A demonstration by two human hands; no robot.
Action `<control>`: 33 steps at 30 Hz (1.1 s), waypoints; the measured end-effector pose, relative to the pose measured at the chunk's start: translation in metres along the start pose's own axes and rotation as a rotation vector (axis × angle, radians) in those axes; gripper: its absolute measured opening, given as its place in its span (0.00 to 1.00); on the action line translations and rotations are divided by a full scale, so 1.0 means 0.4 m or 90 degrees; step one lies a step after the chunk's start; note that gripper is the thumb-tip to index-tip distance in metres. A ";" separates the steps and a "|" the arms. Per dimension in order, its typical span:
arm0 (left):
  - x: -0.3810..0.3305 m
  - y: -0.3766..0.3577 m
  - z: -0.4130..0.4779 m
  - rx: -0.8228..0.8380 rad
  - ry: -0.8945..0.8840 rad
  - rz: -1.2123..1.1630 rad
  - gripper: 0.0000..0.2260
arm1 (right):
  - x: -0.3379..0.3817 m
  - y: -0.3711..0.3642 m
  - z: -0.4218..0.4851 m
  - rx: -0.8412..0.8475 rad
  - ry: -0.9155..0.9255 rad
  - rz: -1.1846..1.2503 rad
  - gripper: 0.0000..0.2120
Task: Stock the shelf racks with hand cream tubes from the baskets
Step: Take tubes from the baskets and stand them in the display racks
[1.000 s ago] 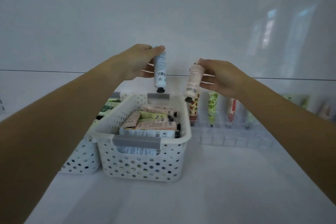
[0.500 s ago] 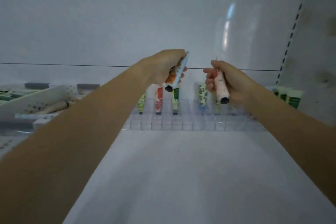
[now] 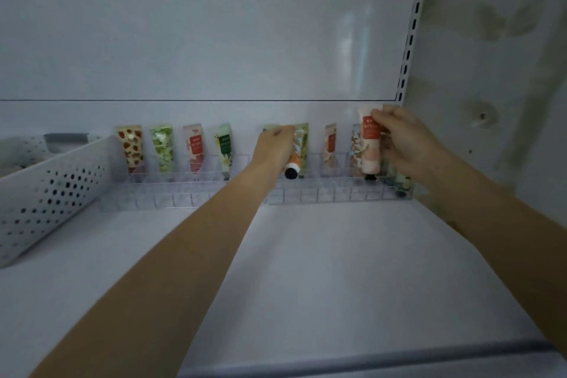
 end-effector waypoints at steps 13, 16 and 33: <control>0.096 0.026 0.018 -0.005 -0.003 -0.035 0.18 | 0.003 -0.046 0.116 -0.007 0.240 -0.474 0.03; 0.096 0.027 0.018 0.001 0.005 -0.063 0.19 | -0.015 -0.051 0.143 0.021 0.218 -0.515 0.03; 0.090 0.036 0.010 0.021 0.024 -0.074 0.18 | 0.002 -0.065 0.190 0.111 0.263 -0.993 0.12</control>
Point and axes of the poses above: each hand's wrist, its own z-axis towards the middle knuckle, its own y-axis out of the back of the hand, x = y × z, the point moved 2 cm from there along z, towards the middle knuckle, and after that the axes turned 4 degrees about y, right-handed, at the moved point
